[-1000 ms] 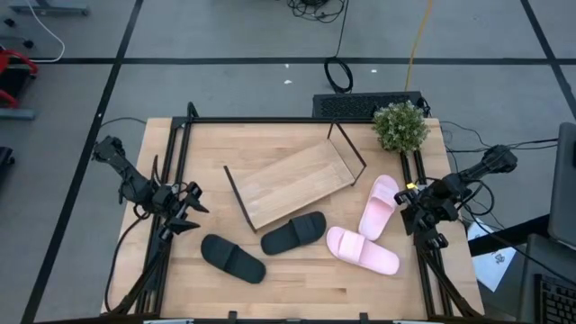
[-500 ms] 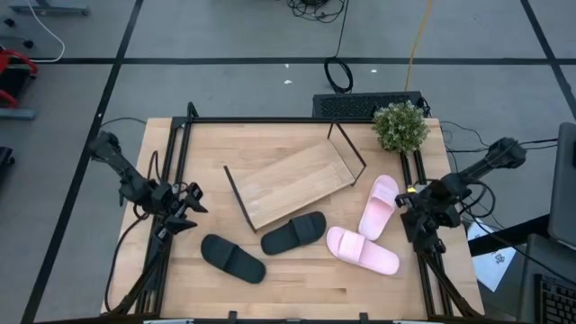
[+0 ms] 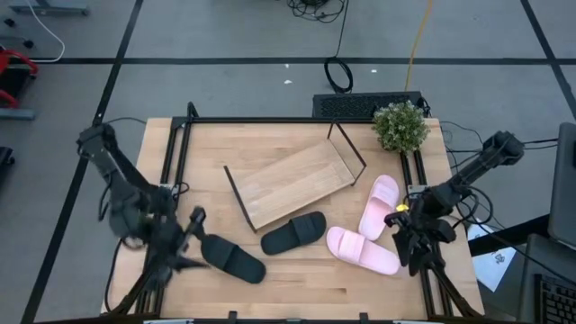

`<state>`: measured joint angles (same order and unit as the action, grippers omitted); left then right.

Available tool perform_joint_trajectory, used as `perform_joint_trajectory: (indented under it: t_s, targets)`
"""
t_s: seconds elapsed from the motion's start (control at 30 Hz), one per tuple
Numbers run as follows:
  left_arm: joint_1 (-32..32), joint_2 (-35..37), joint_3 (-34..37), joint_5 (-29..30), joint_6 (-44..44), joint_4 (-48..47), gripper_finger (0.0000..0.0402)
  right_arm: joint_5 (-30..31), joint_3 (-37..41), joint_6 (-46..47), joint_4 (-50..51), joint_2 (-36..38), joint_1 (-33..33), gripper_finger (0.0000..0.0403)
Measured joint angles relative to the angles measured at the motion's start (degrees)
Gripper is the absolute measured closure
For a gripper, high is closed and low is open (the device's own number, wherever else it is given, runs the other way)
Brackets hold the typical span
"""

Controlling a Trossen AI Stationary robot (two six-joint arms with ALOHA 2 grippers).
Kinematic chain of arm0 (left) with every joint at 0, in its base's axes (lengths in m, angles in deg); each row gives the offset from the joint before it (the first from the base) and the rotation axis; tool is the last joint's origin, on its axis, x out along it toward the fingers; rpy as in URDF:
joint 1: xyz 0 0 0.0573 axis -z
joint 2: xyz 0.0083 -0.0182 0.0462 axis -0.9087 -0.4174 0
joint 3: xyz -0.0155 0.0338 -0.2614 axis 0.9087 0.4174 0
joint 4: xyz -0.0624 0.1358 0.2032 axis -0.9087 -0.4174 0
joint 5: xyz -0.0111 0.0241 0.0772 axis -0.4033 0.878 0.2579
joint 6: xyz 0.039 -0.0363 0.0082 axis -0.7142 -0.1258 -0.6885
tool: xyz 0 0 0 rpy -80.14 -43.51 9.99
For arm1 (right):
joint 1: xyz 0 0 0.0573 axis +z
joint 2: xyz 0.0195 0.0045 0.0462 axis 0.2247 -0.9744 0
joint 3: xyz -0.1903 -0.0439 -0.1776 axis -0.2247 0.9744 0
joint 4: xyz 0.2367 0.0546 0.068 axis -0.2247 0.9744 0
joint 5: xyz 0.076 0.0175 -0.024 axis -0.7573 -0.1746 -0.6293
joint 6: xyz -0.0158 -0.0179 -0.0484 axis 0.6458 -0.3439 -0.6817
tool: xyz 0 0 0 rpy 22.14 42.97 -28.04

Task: Pick and place slides into the shelf
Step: Put the left black slipper on the shelf

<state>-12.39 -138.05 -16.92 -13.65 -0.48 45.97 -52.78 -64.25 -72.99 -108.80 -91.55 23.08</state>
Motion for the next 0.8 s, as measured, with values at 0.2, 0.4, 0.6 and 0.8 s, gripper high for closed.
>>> perform_joint_trajectory:
  t_s: [0.2, 0.4, 0.6, 0.8]
  targets:
    - [4.5, -20.2, -27.2, 12.4, 15.5, -30.1, 0.0186, 0.0, 0.0, -0.6, 1.2, 0.0, 3.1, 0.0259]
    - [4.6, -34.7, -43.9, 12.0, 40.2, -54.9, 0.0186, 0.1, 0.0, -2.1, 1.9, -0.1, 4.3, 0.0259]
    - [1.5, -42.2, -45.8, 3.2, 57.8, -62.2, 0.0186, 4.1, 0.0, -3.5, 3.0, -0.1, 4.3, 0.0259]
    - [-2.0, -47.8, -45.9, -9.0, 71.4, -69.7, 0.0186, 12.1, -0.1, -5.3, 6.3, -0.1, 4.3, 0.0259]
